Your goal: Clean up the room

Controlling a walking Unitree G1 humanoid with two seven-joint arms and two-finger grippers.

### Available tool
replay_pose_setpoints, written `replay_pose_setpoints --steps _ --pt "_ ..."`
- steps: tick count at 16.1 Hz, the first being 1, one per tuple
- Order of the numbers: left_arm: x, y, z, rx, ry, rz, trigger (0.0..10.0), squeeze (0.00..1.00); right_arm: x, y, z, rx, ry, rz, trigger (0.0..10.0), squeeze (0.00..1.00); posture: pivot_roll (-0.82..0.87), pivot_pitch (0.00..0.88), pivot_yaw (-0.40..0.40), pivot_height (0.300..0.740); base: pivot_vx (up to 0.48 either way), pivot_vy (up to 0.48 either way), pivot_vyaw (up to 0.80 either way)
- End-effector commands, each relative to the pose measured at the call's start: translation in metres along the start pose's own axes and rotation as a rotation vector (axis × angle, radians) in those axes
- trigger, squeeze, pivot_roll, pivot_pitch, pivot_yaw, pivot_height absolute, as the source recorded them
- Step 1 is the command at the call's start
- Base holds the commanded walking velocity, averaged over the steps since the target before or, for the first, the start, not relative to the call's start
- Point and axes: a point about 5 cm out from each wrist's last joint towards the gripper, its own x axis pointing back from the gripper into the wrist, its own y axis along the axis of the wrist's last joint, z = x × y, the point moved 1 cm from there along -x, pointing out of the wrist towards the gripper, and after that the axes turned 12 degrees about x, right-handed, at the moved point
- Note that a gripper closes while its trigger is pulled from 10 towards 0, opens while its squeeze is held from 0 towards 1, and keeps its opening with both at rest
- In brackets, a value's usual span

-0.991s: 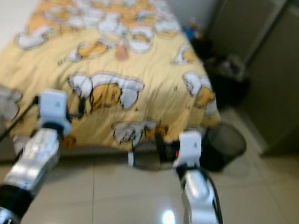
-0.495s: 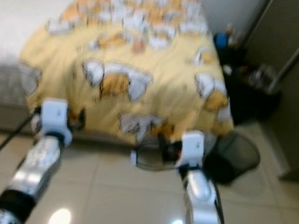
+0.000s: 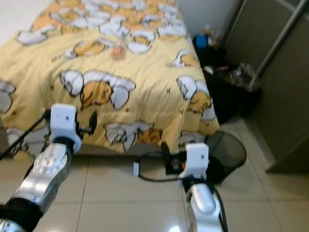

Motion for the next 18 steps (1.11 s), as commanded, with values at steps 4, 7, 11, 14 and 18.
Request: replay_pose_setpoints --steps 4,7,11,14,18 --pt "-0.006 0.007 0.000 -0.014 -0.003 -0.028 10.0 0.00 -0.005 0.008 -0.004 -0.004 -0.002 -0.041 10.0 0.00 -0.03 0.000 -0.010 0.740 0.480 0.000 0.00" --pt "-0.007 0.010 0.001 -0.023 -0.002 -0.043 10.0 0.00 -0.006 0.007 -0.001 0.002 0.008 -0.038 10.0 0.00 -0.02 0.000 -0.008 0.740 0.480 0.000 0.58" --pt "0.003 0.009 0.012 -0.041 -0.013 -0.043 10.0 0.00 0.001 0.003 -0.003 -0.008 -0.011 -0.033 10.0 0.00 -0.02 0.000 -0.003 0.740 0.480 0.000 0.47" --pt "0.048 -0.006 0.030 -0.044 -0.053 0.042 10.0 0.00 0.028 -0.011 -0.005 0.004 -0.018 -0.007 10.0 0.00 -0.03 0.000 -0.003 0.740 0.480 0.000 0.53" --pt "0.024 0.008 0.020 -0.098 -0.096 -0.017 10.0 0.00 0.029 -0.016 -0.012 -0.006 -0.066 0.019 10.0 0.00 -0.02 0.000 -0.008 0.740 0.480 0.000 0.26"
